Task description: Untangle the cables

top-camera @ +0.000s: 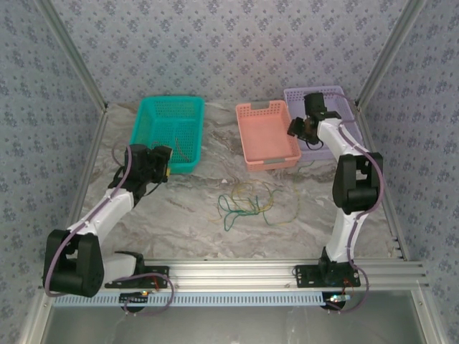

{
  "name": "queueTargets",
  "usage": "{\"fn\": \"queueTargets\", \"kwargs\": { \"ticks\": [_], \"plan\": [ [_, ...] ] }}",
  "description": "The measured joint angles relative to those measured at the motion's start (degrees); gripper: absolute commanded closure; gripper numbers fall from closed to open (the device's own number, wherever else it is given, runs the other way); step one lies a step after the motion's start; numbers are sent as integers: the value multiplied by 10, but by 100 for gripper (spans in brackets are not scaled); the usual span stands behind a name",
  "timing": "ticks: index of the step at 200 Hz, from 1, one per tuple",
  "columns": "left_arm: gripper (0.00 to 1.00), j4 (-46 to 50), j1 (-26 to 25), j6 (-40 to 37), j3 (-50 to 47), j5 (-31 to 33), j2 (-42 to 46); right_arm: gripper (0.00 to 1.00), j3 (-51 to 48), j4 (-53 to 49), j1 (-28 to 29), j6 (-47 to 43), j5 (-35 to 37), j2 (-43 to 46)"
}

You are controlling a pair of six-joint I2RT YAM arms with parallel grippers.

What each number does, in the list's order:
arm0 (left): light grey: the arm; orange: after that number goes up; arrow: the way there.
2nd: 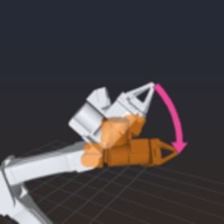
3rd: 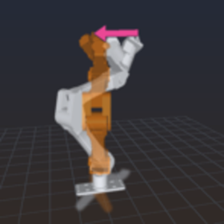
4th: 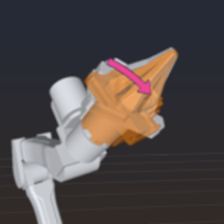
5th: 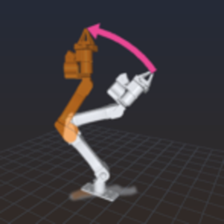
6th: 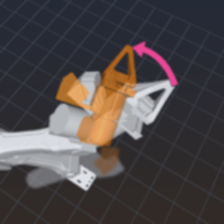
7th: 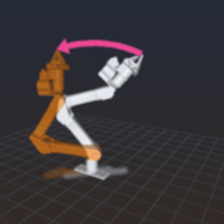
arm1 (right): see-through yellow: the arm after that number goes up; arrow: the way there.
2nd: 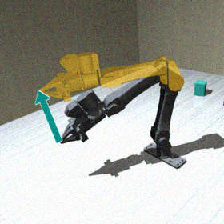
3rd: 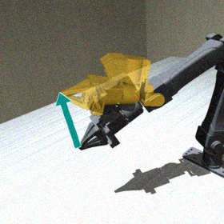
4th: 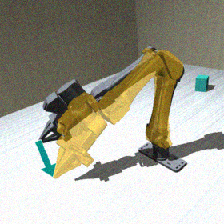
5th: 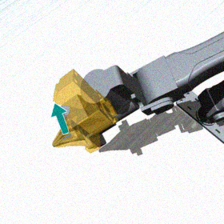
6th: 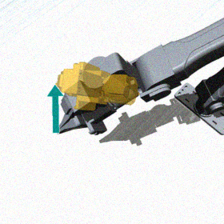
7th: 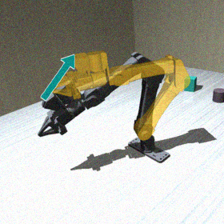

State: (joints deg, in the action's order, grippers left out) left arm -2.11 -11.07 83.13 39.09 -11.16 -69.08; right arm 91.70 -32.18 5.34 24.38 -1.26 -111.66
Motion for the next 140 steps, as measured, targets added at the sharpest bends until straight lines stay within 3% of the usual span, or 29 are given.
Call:
{"fn": "queueTargets", "kwargs": {
  "ticks": [34, 78, 117, 140],
  "plan": [
    [34, 14, -10, -7, 2, -13, 36, 40, 36, 2, 5, -12, -28, -15],
    [36, 22, -10, -12, 2, -22, 46, 49, 80, -23, 17, -34, -21, -81],
    [35, 91, -1, -44, 11, -13, 84, 70, 81, -49, 36, -62, 1, -95],
    [35, 167, 37, -90, 57, -3, 110, 75, 83, -56, 62, -76, 10, -95]
  ]
}}
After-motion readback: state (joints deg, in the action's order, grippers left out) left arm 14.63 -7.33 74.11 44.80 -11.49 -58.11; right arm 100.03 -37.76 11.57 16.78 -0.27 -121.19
